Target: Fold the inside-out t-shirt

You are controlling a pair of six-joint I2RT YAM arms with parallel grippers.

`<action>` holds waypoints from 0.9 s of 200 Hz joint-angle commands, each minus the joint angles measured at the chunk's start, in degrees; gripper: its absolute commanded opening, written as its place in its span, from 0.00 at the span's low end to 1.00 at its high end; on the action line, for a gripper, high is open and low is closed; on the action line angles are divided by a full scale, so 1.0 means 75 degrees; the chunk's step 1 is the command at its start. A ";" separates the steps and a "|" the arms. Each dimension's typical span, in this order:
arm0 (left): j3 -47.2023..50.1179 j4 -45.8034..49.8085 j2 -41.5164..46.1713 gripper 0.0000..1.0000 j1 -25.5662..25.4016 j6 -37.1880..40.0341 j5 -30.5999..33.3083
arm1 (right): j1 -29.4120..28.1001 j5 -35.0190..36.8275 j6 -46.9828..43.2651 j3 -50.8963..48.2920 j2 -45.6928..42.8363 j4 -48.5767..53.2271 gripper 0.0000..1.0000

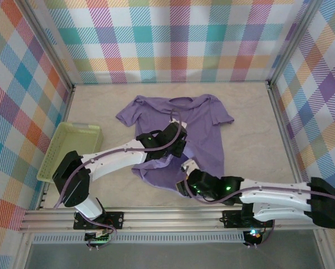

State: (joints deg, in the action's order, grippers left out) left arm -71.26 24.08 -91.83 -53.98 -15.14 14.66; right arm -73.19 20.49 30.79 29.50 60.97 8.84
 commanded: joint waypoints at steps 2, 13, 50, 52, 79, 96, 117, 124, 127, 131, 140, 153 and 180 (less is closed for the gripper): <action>-0.0344 0.0350 0.0330 0.00 0.0107 0.0189 -0.0202 | -0.0126 0.0174 -0.0144 -0.0284 0.0736 -0.1706 0.45; -0.0395 0.0413 0.0394 0.00 0.0117 0.0233 -0.0217 | -0.0120 0.0231 -0.0172 -0.0331 0.1066 -0.2075 0.45; -0.0526 0.0588 0.0648 0.00 0.0130 0.0293 -0.0290 | 0.0178 0.0512 -0.0384 -0.0021 0.2214 -0.2626 0.42; -0.0534 0.0602 0.0664 0.00 0.0130 0.0289 -0.0296 | 0.0200 0.0522 -0.0406 -0.0011 0.2273 -0.2666 0.42; -0.0681 0.0762 0.0857 0.00 0.0130 0.0295 -0.0367 | 0.0758 0.0596 -0.0593 0.0231 0.3027 -0.2993 0.42; -0.0783 0.0842 0.0975 0.00 0.0130 0.0274 -0.0481 | 0.1160 0.0561 -0.0794 0.0348 0.3491 -0.3258 0.41; -0.0998 0.1038 0.1064 0.00 0.0123 0.0237 -0.0617 | 0.1426 0.0690 -0.1191 0.0755 0.4093 -0.3393 0.41; -0.1080 0.1131 0.1067 0.00 0.0119 0.0237 -0.0674 | 0.1468 0.0879 -0.1254 0.0899 0.4272 -0.3375 0.42; -0.1118 0.1170 0.1059 0.00 0.0119 0.0237 -0.0690 | 0.1529 0.0942 -0.1277 0.0970 0.4351 -0.3383 0.42; -0.1178 0.1239 0.1048 0.00 0.0123 0.0228 -0.0719 | 0.1590 0.0967 -0.1289 0.1009 0.4413 -0.3382 0.42; -0.1333 0.1430 0.1030 0.00 0.0119 0.0233 -0.0728 | 0.1808 0.1041 -0.1262 0.1104 0.4522 -0.3449 0.43; -0.1610 0.1756 0.0950 0.00 0.0096 0.0237 -0.0683 | 0.2174 0.1169 -0.1204 0.1129 0.4602 -0.3658 0.43; -0.2108 0.2262 0.0877 0.00 0.0009 0.0236 -0.0621 | 0.2832 0.1190 -0.1336 0.1371 0.4781 -0.3940 0.47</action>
State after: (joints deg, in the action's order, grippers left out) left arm -82.76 36.03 -85.84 -53.69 -13.82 10.31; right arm -56.07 27.27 22.76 37.21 95.31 -16.58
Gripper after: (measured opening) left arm 0.069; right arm 0.448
